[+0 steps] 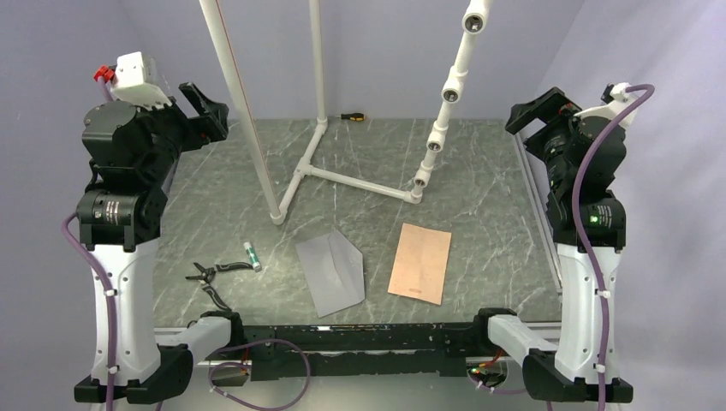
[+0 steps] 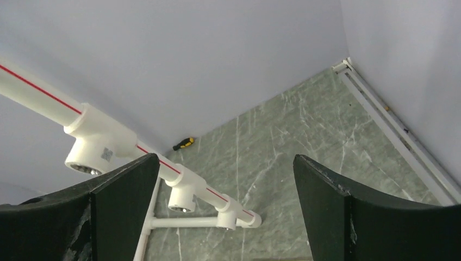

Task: Place the letter into the envelope and seal it

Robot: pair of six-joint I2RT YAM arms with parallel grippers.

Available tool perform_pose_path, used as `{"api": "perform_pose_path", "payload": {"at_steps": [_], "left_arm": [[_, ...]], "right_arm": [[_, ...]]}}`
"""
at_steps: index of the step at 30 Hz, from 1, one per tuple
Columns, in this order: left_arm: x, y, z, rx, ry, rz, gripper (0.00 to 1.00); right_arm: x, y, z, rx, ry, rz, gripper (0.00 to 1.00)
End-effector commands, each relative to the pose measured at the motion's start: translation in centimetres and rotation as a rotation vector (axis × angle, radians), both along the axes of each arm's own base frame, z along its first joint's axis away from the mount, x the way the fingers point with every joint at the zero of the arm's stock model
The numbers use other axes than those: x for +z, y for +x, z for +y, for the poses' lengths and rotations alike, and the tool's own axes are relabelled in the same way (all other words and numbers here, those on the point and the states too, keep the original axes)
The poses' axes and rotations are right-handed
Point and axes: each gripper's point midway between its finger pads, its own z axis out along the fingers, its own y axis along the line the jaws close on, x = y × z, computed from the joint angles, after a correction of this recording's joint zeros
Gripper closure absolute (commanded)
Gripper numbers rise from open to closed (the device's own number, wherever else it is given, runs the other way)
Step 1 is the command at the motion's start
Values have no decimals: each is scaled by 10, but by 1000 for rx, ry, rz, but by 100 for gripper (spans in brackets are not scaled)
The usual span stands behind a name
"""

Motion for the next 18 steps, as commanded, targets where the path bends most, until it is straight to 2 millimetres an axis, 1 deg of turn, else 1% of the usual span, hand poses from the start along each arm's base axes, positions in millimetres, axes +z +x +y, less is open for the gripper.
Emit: {"api": "perform_pose_path", "payload": {"at_steps": [1, 3, 5, 6, 9, 10, 12, 14, 15, 17, 18], "left_arm": [[29, -17, 0, -3, -4, -93, 7], [33, -24, -28, -168, 10, -136, 7], [35, -34, -59, -367, 33, -192, 7], [35, -42, -76, -476, 41, -206, 7], [30, -63, -109, -731, 48, -211, 7], [28, -69, -116, -788, 45, -210, 7], [25, -79, -123, -849, 22, -204, 7], [21, -88, -132, -921, -11, -203, 7], [14, -90, -137, -965, -44, -184, 7], [5, -95, -148, -1047, -109, -154, 7], [-2, -94, -154, -1076, -147, -123, 7]], "right_arm": [[10, -12, 8, 57, -46, -79, 0], [12, -18, 21, 137, -79, -131, 0], [14, -22, 41, 255, -122, -210, 0], [11, -24, 47, 288, -122, -228, 0], [-7, -21, 57, 338, -74, -190, 2], [-13, -19, 60, 356, -58, -169, 3], [-26, -18, 67, 395, -29, -125, 6], [-43, -19, 74, 427, 7, -80, 9], [-58, -20, 77, 443, 32, -45, 11], [-81, -25, 85, 481, 80, 8, 13], [-95, -27, 89, 498, 105, 39, 15]]}}
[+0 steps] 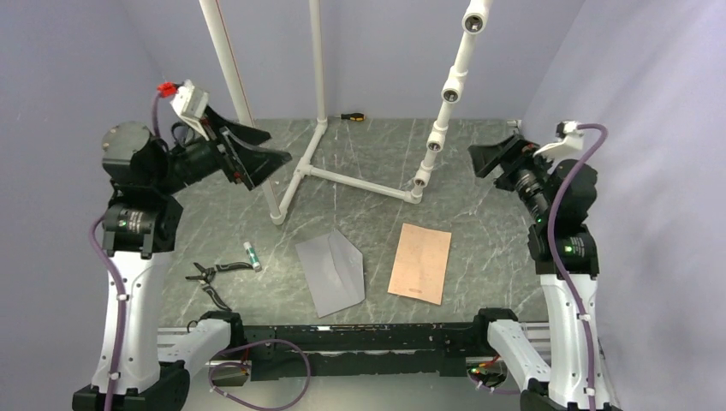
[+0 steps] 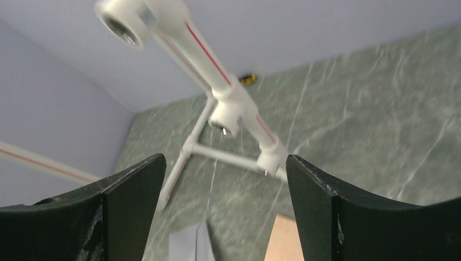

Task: Place the letter into the envelope and seal it

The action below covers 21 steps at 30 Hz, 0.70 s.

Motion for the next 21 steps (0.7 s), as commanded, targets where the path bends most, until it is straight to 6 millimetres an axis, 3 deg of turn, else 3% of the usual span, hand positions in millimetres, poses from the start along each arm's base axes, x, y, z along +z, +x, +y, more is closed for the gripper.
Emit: {"api": "perform_pose_path", "payload": {"at_steps": [1, 6, 11, 14, 17, 21], "left_arm": [[-10, -27, -35, -277, -80, 75, 7], [-78, -18, -66, -257, 86, 229, 8], [-147, -1, -87, -155, 246, 351, 19], [-184, 4, -95, -79, 277, 409, 8], [-223, 2, -105, -48, 302, 506, 7], [-284, -10, -107, 7, 395, 650, 7]], "right_arm": [[-49, -10, 24, 126, 94, 132, 16], [-112, -24, 33, 168, 129, 303, 16], [-173, -36, 44, 207, 167, 422, 15], [-196, -45, 55, 231, 172, 464, 15], [-217, -52, 68, 253, 155, 512, 10], [-242, -63, 101, 320, 109, 615, 7]]}}
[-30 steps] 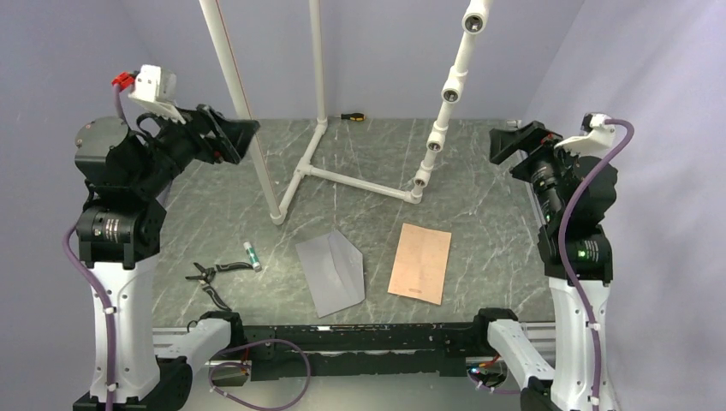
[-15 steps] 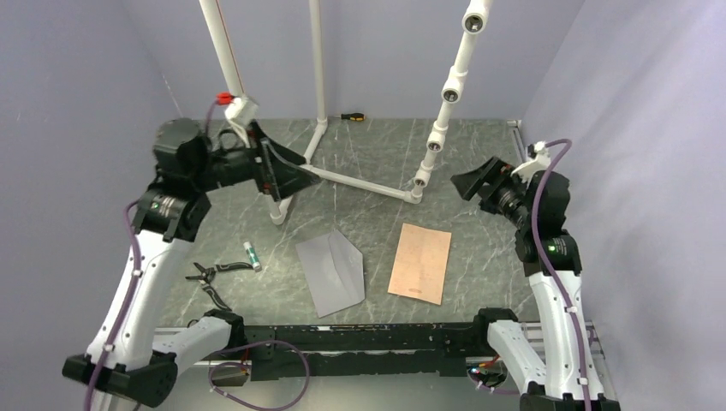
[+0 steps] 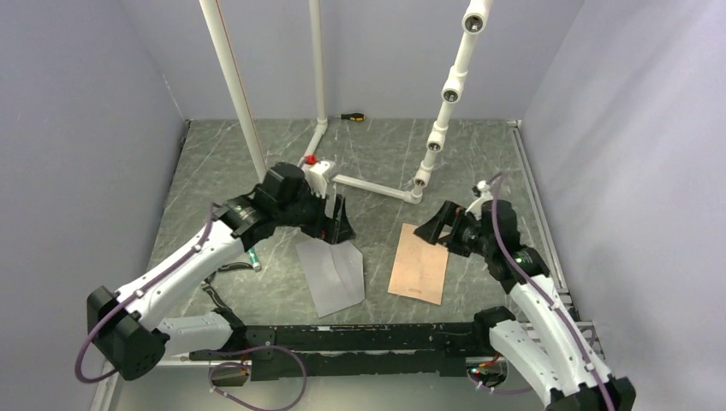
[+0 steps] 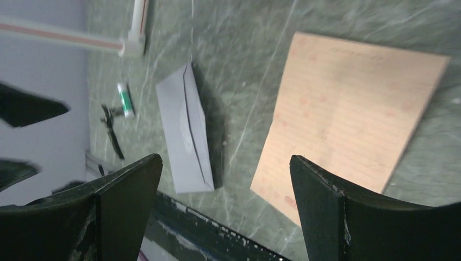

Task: Place the letter into the envelope and seal it

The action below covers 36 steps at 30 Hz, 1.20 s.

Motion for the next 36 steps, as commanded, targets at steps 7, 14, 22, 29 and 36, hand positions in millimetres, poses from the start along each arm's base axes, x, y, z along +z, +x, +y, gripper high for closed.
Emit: {"api": "perform_pose_path", "payload": {"at_steps": [7, 14, 22, 29, 36], "left_arm": [[-118, -16, 22, 233, 238, 198, 11], [-153, -21, 30, 286, 279, 261, 31], [-142, -6, 5, 184, 262, 217, 40], [-107, 25, -39, 71, 190, 134, 36], [-120, 59, -82, 21, 160, 149, 18]], "right_arm": [[-51, -19, 71, 130, -144, 102, 6], [-77, -10, 43, -37, -389, 180, 11], [-83, 11, -47, -323, -452, 268, 12], [-112, 29, -78, -384, -293, 281, 13], [-129, 36, -79, -369, -193, 288, 21]]}}
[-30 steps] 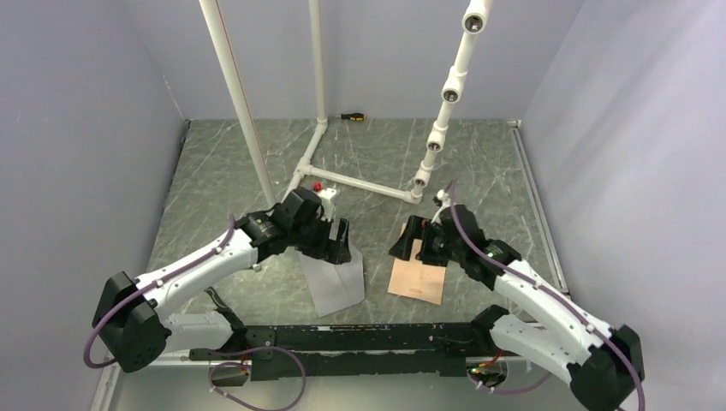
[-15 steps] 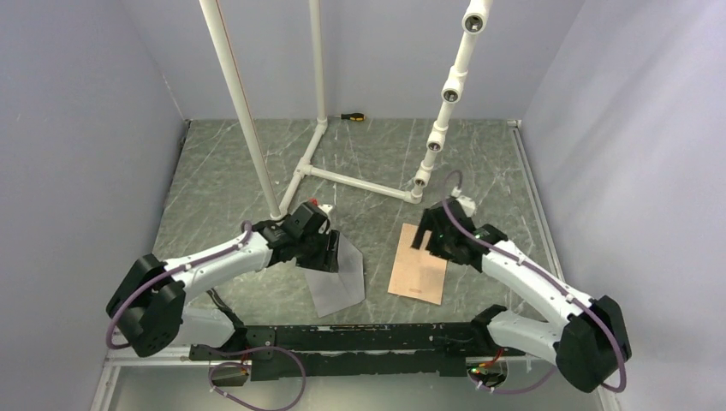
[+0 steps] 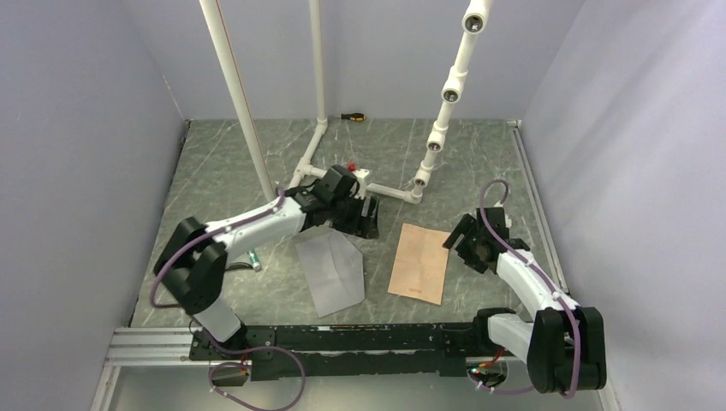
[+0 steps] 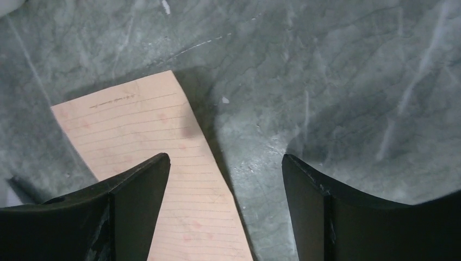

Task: Place the letter into the envelope and seal it

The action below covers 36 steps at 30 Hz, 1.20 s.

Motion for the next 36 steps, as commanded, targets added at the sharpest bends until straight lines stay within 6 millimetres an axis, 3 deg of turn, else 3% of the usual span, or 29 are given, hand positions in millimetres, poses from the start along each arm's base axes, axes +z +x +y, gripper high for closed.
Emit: {"api": "perform_pose_path", "payload": {"at_steps": [1, 9, 16, 23, 28, 36], "left_arm": [[-8, 21, -36, -73, -47, 9, 15], [-53, 36, -83, -130, -119, 181, 12], [-79, 36, -101, -128, -170, 269, 19], [-104, 28, -98, -67, -169, 377, 38], [-106, 23, -105, -93, -227, 441, 51], [-105, 31, -107, -85, -333, 487, 57]], "right_arm": [[9, 22, 12, 65, 102, -120, 22], [-15, 10, 15, 91, 188, -105, 36], [-22, 2, 18, 84, 216, -81, 42], [-20, -2, 29, 90, 285, -91, 44], [-17, -1, 37, 117, 328, -107, 44], [-16, -4, 43, 127, 367, -113, 44]]}}
